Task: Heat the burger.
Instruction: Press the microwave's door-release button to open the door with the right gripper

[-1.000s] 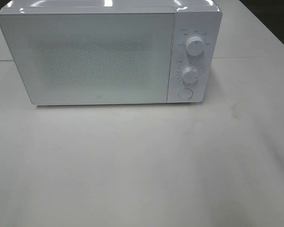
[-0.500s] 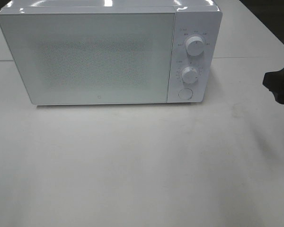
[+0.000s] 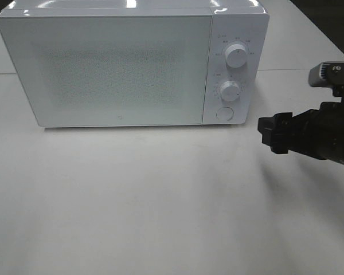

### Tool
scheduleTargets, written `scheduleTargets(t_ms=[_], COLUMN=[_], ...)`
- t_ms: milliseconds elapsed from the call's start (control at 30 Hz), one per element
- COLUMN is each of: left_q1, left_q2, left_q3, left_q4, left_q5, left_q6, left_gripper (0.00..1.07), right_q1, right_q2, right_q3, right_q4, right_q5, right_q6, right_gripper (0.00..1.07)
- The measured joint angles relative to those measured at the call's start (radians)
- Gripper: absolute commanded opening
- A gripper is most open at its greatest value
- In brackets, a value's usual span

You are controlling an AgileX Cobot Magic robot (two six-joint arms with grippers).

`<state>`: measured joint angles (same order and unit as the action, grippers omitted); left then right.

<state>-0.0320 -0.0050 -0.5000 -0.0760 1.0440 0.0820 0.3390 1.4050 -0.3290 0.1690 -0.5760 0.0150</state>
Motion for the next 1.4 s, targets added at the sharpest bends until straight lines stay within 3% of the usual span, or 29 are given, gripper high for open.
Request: scheduleTargets(t_ms=[67,267,533,800,1133,1300,1400], left_q1=[0.0,0.0,0.0,0.0,0.0,0.0,0.0], left_q2=[0.0,0.0,0.0,0.0,0.0,0.0,0.0], left_q3=[0.0,0.0,0.0,0.0,0.0,0.0,0.0], left_q4=[0.0,0.0,0.0,0.0,0.0,0.0,0.0], left_q5=[0.0,0.0,0.0,0.0,0.0,0.0,0.0], left_q6=[0.0,0.0,0.0,0.0,0.0,0.0,0.0], left_gripper=[1.0,1.0,1.0,1.0,1.0,1.0,1.0], right_q1=[0.069,0.187,0.315,0.385,0.401,0.401,0.401], right_q2=[0.081,0.167,0.256,0.326,0.333,0.334,0.334], right_q3=[0.0,-0.001,-0.044,-0.124,-0.136,-0.136,-0.136], right_q4=[0.116,0.291,0.47,0.553,0.595,0.595,0.595], right_q5=[-0.118,-0.315,-0.444,-0.447,-0.447,-0.432,-0.402], right_q6=[-0.097,-0.235,-0.31,-0.316,-0.297,-0.157,0.055], right_gripper=[0.75,0.75,0.75,0.75,0.75,0.71,0.66])
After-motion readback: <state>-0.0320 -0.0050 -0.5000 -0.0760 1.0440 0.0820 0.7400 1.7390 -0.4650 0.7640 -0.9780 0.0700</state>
